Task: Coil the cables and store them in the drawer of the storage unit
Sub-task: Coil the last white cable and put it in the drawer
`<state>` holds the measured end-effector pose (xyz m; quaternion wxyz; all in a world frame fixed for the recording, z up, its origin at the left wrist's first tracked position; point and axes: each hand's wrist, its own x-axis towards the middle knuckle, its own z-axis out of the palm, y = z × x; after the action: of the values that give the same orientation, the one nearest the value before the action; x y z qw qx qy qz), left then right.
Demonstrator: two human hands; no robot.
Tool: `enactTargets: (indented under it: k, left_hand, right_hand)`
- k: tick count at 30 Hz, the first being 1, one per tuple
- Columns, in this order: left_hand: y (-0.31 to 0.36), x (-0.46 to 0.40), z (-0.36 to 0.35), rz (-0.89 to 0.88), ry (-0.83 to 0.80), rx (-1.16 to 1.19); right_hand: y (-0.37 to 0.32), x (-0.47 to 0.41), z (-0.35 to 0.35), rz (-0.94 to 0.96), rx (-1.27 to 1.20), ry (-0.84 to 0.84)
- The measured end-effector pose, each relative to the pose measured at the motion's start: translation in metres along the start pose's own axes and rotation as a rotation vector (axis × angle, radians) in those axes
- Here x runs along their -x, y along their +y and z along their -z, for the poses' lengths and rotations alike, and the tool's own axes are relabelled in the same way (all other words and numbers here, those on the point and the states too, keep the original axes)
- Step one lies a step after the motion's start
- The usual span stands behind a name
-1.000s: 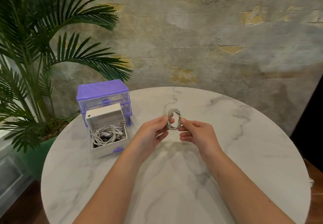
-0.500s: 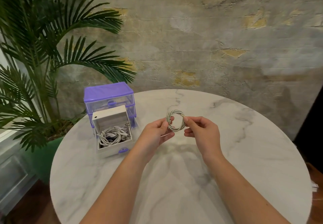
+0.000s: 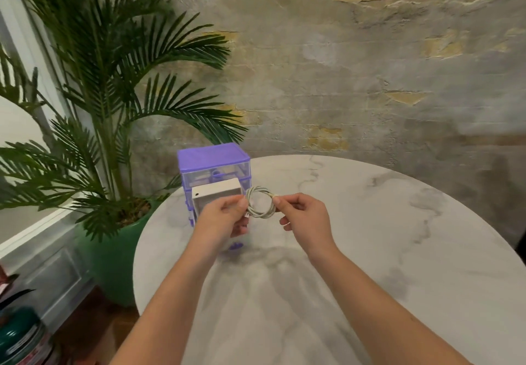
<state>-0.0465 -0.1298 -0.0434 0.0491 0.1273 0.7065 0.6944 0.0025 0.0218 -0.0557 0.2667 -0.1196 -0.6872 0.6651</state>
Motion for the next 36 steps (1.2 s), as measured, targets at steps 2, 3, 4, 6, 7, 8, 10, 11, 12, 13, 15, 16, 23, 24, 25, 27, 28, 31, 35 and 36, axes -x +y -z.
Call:
enactTargets:
  k: [2, 3, 4, 6, 7, 8, 10, 11, 12, 13, 15, 16, 23, 24, 25, 27, 28, 31, 35, 36]
  left_hand:
    - [-0.003, -0.001, 0.018, -0.034, 0.083, -0.084]
    - [-0.007, -0.002, 0.027, -0.059, 0.119, -0.170]
    - [-0.011, -0.004, 0.035, -0.081, 0.146, -0.265]
    - [-0.020, -0.006, 0.050, -0.075, 0.187, -0.395]
    - [-0.025, -0.007, 0.055, -0.058, 0.200, -0.423]
    - [-0.029, -0.009, 0.060, -0.039, 0.211, -0.454]
    - [-0.034, -0.011, 0.065, -0.039, 0.231, -0.546]
    - [-0.036, -0.012, 0.066, -0.055, 0.240, -0.584]
    - [-0.037, -0.012, 0.066, -0.077, 0.251, -0.608]
    - [-0.038, -0.013, 0.067, -0.095, 0.266, -0.626]
    - [-0.041, -0.013, 0.068, -0.112, 0.289, -0.663]
    - [-0.042, -0.013, 0.068, -0.114, 0.294, -0.687]
    - [-0.044, -0.010, 0.064, -0.133, 0.356, -0.664]
    - [-0.045, -0.010, 0.063, -0.131, 0.359, -0.676]
    - [-0.045, -0.008, 0.062, -0.133, 0.365, -0.693]
    - [-0.046, -0.006, 0.062, -0.149, 0.381, -0.716]
    - [-0.047, -0.005, 0.062, -0.160, 0.389, -0.716]
    - [-0.048, -0.002, 0.063, -0.183, 0.406, -0.669]
    - [-0.051, 0.000, 0.066, -0.152, 0.383, -0.550]
    - [-0.051, 0.000, 0.068, -0.144, 0.379, -0.503]
  right_hand:
    - [-0.002, -0.004, -0.016, -0.008, 0.068, -0.037]
    - [-0.002, -0.006, -0.024, -0.015, 0.103, -0.059]
    - [-0.002, -0.008, -0.031, -0.023, 0.138, -0.082]
    - [0.001, -0.011, -0.046, -0.037, 0.206, -0.118]
    - [0.004, -0.013, -0.052, -0.041, 0.238, -0.128]
    - [0.006, -0.015, -0.057, -0.044, 0.267, -0.133]
    - [0.009, -0.020, -0.064, -0.053, 0.319, -0.131]
    - [0.011, -0.022, -0.066, -0.055, 0.341, -0.129]
    - [0.012, -0.024, -0.068, -0.058, 0.361, -0.132]
    - [0.012, -0.026, -0.069, -0.061, 0.380, -0.139]
    - [0.013, -0.028, -0.070, -0.064, 0.415, -0.153]
    - [0.013, -0.028, -0.071, -0.064, 0.437, -0.158]
    - [0.020, -0.026, -0.075, -0.026, 0.530, -0.127]
    - [0.020, -0.024, -0.075, -0.018, 0.521, -0.108]
    - [0.020, -0.023, -0.076, -0.010, 0.509, -0.091]
    - [0.021, -0.020, -0.075, 0.007, 0.502, -0.074]
    - [0.021, -0.020, -0.074, 0.010, 0.502, -0.073]
    - [0.021, -0.019, -0.071, 0.006, 0.501, -0.081]
    - [0.018, -0.023, -0.070, -0.036, 0.448, -0.067]
    - [0.016, -0.024, -0.070, -0.049, 0.440, -0.071]
